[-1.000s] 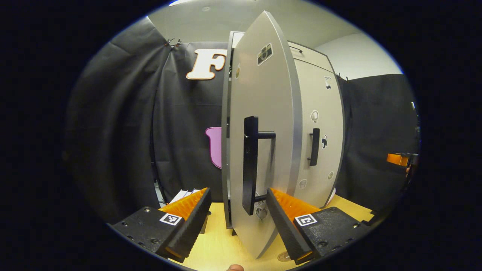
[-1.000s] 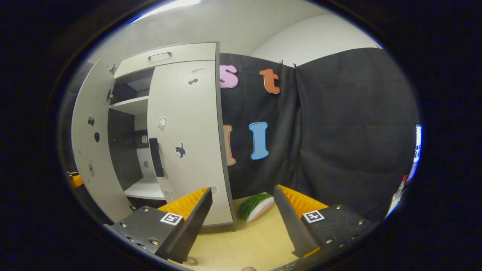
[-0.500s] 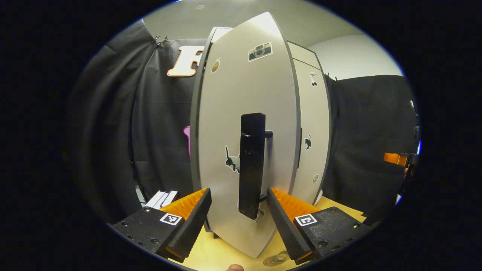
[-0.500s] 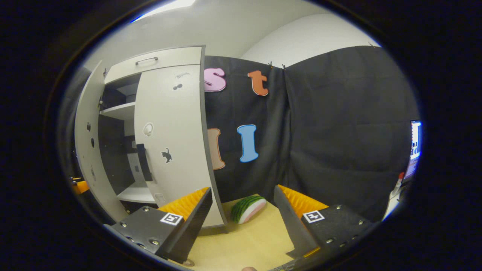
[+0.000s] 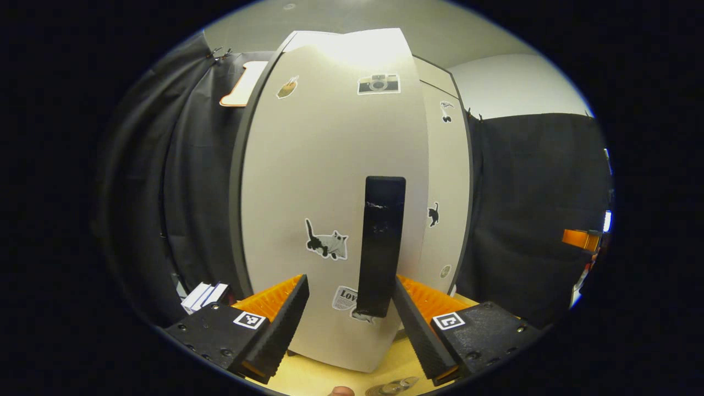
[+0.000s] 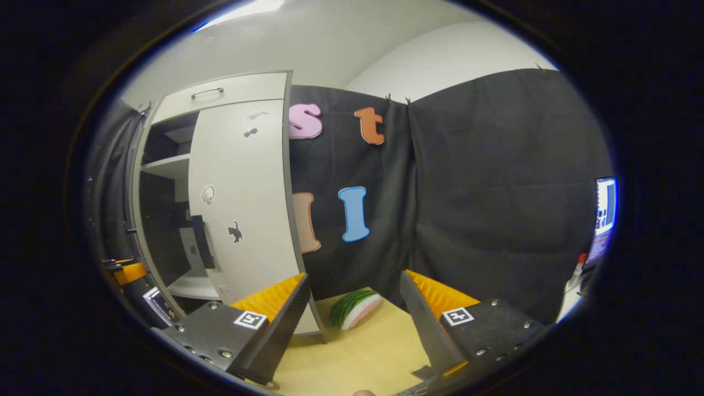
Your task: Grasp the bottle in the cabinet with the left hand and place it on the coaster, then close the right door with the right hand and the left door with the left hand.
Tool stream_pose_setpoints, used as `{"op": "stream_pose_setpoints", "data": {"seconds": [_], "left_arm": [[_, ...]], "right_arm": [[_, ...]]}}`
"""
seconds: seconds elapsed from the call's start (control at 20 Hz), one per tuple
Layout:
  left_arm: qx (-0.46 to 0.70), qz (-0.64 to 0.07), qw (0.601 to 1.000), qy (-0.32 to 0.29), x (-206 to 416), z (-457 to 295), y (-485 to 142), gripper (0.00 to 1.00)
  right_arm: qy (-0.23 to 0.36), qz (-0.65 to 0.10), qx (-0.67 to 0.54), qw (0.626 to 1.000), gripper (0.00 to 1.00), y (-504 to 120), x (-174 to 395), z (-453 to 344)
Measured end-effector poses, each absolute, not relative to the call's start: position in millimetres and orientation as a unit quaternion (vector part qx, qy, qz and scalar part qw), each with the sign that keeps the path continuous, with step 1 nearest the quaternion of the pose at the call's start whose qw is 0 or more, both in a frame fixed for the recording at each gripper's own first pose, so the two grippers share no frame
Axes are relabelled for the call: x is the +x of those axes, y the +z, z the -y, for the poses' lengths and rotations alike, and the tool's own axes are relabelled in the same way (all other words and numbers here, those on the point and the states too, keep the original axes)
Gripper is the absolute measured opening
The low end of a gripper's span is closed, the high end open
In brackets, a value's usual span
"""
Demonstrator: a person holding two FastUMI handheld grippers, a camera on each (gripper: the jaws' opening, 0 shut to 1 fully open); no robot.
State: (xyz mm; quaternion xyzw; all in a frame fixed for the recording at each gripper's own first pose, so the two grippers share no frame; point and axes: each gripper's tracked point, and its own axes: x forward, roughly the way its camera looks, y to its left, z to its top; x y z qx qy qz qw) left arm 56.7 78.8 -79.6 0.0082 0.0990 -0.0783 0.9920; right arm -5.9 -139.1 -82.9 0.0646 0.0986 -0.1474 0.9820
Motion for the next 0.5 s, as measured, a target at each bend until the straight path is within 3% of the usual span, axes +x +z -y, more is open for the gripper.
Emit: {"op": "stream_pose_setpoints", "data": {"seconds": [0.5], "left_arm": [[0.006, -0.073, 0.993, -0.089, 87.4, -67.1, -61.0, 0.98]], "right_arm": [[-0.173, -0.096, 0.064, 0.978, 1.0, -83.3, -16.6, 155.7]]}}
